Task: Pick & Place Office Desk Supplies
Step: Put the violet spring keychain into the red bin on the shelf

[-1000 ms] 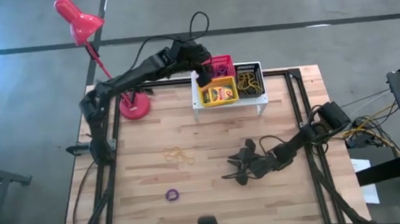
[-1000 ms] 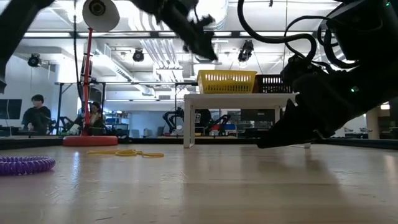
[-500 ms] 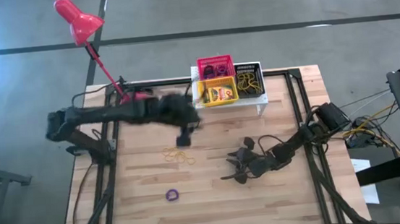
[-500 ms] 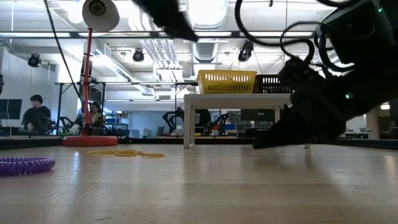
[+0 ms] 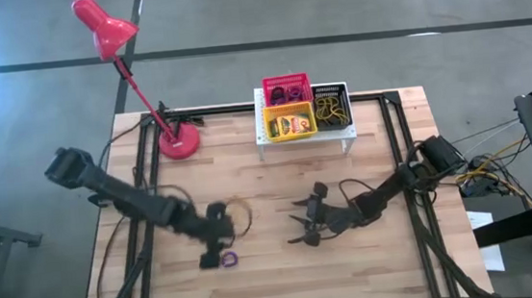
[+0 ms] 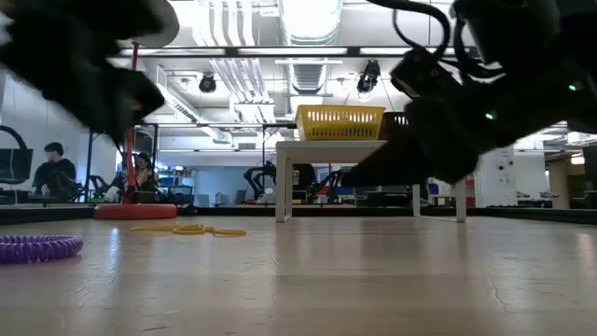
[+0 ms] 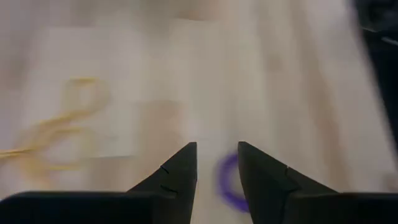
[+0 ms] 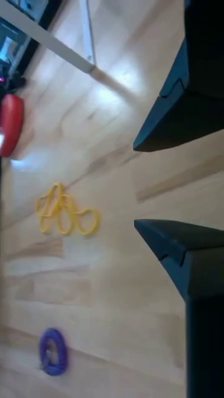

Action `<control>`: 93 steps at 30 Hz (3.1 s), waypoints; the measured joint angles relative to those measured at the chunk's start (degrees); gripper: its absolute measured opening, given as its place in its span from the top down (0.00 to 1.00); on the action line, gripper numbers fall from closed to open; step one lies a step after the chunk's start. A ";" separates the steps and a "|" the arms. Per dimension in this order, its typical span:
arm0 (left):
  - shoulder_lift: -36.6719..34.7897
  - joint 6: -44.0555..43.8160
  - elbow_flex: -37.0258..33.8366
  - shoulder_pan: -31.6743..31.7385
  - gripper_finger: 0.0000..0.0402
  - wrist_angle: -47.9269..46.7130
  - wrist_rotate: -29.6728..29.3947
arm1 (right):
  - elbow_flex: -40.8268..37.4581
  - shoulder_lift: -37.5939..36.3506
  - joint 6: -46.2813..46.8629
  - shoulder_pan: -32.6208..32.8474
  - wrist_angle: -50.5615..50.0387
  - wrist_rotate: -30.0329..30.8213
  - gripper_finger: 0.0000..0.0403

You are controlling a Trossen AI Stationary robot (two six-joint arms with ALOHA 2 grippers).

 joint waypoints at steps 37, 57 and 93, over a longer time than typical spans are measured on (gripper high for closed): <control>10.82 -8.18 -18.04 -10.22 0.78 32.74 -10.22 | 3.69 0.01 -1.78 -3.33 -1.03 0.03 0.55; 8.93 4.00 -10.01 0.00 0.97 32.77 -10.38 | -0.02 0.01 5.83 -4.56 -4.66 -4.29 0.56; 39.50 46.99 66.49 52.47 0.94 -5.79 -6.44 | -7.54 0.04 25.28 6.23 -5.34 11.34 0.59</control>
